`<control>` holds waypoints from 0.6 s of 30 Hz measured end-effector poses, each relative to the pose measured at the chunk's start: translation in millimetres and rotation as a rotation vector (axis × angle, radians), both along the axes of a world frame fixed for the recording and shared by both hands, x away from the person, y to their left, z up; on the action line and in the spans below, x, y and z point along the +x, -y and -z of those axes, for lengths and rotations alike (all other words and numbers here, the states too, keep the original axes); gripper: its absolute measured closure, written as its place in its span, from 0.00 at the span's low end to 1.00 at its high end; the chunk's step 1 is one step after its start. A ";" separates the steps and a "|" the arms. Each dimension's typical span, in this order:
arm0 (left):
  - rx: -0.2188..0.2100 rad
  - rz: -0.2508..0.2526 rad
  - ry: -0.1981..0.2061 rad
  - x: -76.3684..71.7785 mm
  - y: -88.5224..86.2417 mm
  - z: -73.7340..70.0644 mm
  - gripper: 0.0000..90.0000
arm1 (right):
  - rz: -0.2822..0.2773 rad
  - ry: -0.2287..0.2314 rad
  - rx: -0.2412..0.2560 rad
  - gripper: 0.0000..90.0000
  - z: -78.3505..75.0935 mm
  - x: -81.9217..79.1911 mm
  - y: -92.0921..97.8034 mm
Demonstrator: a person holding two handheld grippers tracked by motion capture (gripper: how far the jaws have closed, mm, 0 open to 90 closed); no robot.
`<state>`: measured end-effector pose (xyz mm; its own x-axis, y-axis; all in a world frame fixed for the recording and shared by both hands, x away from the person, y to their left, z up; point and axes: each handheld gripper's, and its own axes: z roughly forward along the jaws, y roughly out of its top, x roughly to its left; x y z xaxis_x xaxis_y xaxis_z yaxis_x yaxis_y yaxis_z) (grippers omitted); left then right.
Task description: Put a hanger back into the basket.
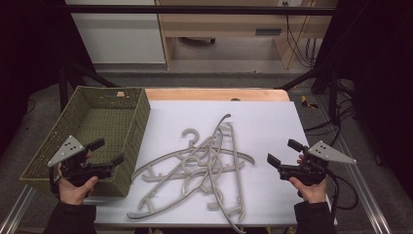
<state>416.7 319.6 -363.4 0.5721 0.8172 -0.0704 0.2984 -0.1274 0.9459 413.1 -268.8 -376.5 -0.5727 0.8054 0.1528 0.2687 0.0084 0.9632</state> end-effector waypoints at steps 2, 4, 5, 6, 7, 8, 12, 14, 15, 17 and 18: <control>0.001 0.001 -0.002 0.2 0.0 0.6 0.07 | 0.002 -0.002 -0.003 0.04 -0.4 -0.3 0.4; -0.002 0.000 -0.004 0.4 0.4 1.3 0.07 | 0.005 -0.005 -0.006 0.05 -0.7 -0.6 0.2; -0.002 0.000 -0.004 0.4 0.4 1.3 0.07 | 0.005 -0.005 -0.006 0.05 -0.7 -0.6 0.2; 0.004 0.003 -0.005 0.3 0.1 1.5 0.07 | 0.005 -0.009 -0.008 0.05 -1.3 -0.8 -0.9; 0.005 0.003 -0.004 0.2 0.3 1.6 0.07 | 0.007 -0.009 -0.011 0.05 -1.6 -0.7 -2.0; 0.005 0.003 -0.004 0.2 0.3 1.6 0.07 | 0.006 -0.008 -0.019 0.05 -2.0 -0.6 -2.7; 0.005 0.007 -0.006 -0.2 2.0 2.4 0.08 | 0.002 -0.030 -0.047 0.06 -4.7 -1.8 -9.2; 0.009 0.008 -0.004 -0.6 2.4 2.4 0.08 | -0.006 -0.043 -0.054 0.07 -6.3 -2.2 -15.2; 0.009 0.008 -0.004 -0.6 2.4 2.4 0.08 | -0.006 -0.043 -0.054 0.07 -6.3 -2.2 -15.2; 0.013 0.012 -0.002 -1.1 2.2 1.9 0.08 | -0.015 -0.065 -0.070 0.07 -7.9 -2.5 -22.0; 0.013 0.013 0.000 -1.7 2.5 1.4 0.08 | -0.020 -0.084 -0.081 0.08 -8.7 -2.8 -30.9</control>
